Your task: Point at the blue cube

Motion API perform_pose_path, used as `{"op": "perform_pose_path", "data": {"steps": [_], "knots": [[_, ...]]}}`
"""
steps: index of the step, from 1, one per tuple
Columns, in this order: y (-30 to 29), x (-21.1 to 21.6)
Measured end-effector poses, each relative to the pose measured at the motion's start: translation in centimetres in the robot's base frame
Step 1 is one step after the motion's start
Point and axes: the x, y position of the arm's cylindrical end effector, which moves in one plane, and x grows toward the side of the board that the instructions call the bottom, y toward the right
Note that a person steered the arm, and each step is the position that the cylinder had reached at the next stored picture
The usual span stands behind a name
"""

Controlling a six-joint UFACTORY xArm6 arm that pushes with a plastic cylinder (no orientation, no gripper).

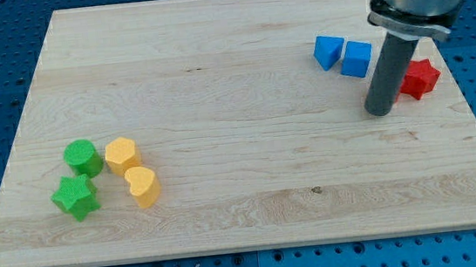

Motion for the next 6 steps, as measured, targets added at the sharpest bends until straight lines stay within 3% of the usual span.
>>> {"op": "perform_pose_path", "data": {"steps": [1, 3, 6], "knots": [[1.7, -0.1], [-5.4, 0.0], [-6.5, -1.6]]}}
